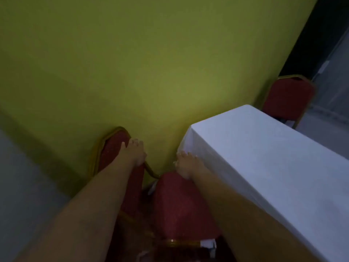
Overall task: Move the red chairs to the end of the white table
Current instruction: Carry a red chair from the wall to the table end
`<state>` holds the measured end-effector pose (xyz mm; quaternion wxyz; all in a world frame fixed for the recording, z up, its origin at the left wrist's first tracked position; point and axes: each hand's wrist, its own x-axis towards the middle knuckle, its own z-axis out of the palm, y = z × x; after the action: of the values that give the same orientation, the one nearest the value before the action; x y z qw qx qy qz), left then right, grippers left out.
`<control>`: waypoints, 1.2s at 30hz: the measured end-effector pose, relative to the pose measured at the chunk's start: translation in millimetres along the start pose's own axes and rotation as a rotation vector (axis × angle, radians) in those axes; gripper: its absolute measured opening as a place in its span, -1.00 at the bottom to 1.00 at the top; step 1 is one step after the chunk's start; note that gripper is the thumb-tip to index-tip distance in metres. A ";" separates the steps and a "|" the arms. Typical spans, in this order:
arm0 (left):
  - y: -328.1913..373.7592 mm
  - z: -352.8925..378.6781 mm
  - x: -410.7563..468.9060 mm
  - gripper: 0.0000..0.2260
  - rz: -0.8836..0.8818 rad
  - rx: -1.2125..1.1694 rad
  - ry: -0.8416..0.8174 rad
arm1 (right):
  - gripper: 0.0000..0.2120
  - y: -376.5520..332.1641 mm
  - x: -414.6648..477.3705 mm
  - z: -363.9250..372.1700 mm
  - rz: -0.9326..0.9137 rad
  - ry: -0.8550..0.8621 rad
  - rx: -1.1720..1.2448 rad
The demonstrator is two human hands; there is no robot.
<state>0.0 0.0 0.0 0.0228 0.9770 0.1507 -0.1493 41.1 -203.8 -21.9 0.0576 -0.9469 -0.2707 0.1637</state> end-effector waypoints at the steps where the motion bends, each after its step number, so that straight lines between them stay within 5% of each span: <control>1: -11.7 2.9 0.9 -0.45 -0.035 0.024 0.000 | -0.45 -10.6 5.8 5.1 -0.014 -0.016 -0.008; 13: -123.7 5.4 30.7 -0.48 -0.013 0.216 -0.037 | -0.38 -129.2 61.4 58.8 -0.161 -0.141 0.113; 22: -169.6 -19.2 51.3 -0.51 0.216 0.794 0.051 | -0.23 -214.8 85.0 57.6 -0.200 -0.157 0.235; 30: -189.6 -17.6 76.5 -0.46 0.409 0.925 0.109 | 0.00 -261.3 101.3 58.3 0.005 -0.163 0.312; 36: -196.1 -14.6 79.6 -0.53 0.425 0.734 0.109 | -0.10 -273.7 99.9 76.2 0.045 0.002 0.245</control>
<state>17.5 211.1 -9.7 -0.3042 0.9360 -0.1161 -0.1334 -40.1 82.6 -67.3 0.1693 -0.9388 -0.2275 0.1956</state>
